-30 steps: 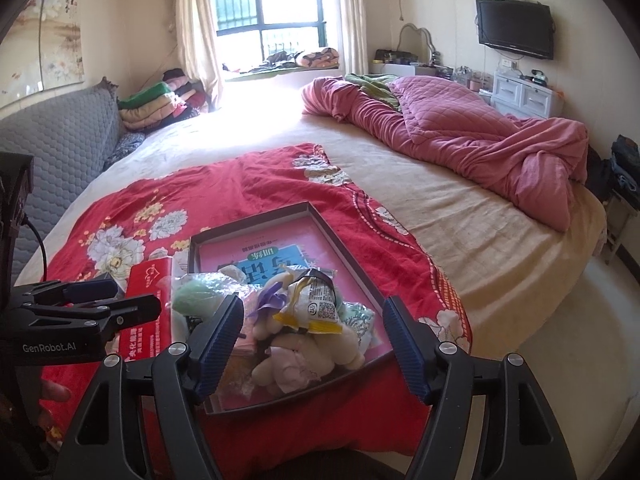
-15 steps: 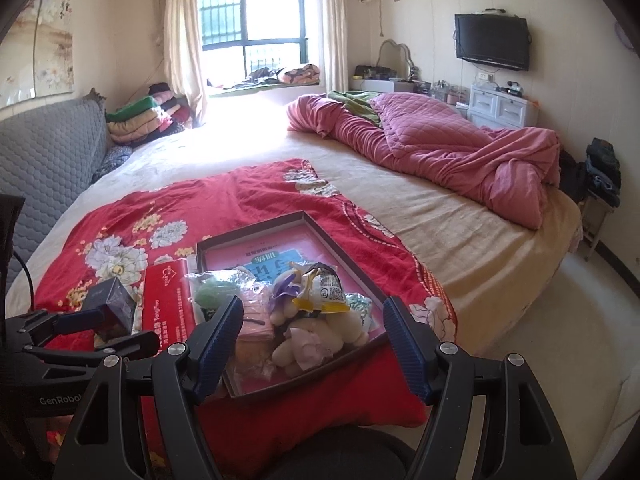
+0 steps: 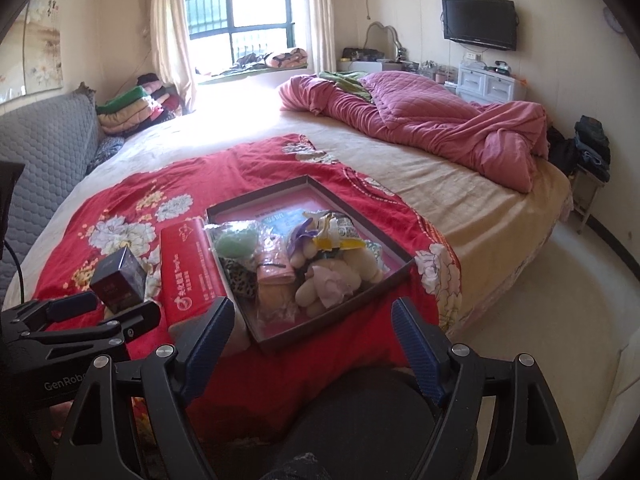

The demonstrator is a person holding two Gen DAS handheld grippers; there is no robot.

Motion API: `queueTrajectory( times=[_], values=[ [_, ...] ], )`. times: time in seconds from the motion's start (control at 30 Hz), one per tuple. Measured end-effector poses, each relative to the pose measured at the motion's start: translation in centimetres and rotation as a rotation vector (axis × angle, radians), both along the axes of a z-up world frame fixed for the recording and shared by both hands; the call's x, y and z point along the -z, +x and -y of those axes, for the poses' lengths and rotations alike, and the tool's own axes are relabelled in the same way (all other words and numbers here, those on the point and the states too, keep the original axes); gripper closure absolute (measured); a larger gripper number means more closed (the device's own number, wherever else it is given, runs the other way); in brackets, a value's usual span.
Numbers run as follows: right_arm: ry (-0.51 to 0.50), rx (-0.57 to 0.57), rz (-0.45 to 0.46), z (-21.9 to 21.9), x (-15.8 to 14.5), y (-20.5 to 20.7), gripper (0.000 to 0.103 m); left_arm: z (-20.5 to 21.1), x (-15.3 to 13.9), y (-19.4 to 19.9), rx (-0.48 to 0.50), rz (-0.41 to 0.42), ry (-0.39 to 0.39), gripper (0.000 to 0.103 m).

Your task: Organize soft objects

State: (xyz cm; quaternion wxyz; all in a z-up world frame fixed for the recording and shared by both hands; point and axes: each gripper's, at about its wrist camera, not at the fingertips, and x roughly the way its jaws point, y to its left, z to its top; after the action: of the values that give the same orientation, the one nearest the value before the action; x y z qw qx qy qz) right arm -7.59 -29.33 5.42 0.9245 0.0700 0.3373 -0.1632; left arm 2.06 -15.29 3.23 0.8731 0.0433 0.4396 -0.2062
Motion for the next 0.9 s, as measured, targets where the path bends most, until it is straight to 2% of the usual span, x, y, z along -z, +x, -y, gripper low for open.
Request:
queueTrajectory(
  times=[0.3,0.9],
  values=[
    [-0.019,-0.001,0.004,0.0,0.5,-0.6,0.021,-0.2,0.3,-0.7,-0.008,0.007,0.011,0.015],
    [0.026,0.027,-0.036,0.9,1.9,-0.3,0.021,0.1,1.0,-0.9,-0.014,0.001,0.030,0.015]
  ],
)
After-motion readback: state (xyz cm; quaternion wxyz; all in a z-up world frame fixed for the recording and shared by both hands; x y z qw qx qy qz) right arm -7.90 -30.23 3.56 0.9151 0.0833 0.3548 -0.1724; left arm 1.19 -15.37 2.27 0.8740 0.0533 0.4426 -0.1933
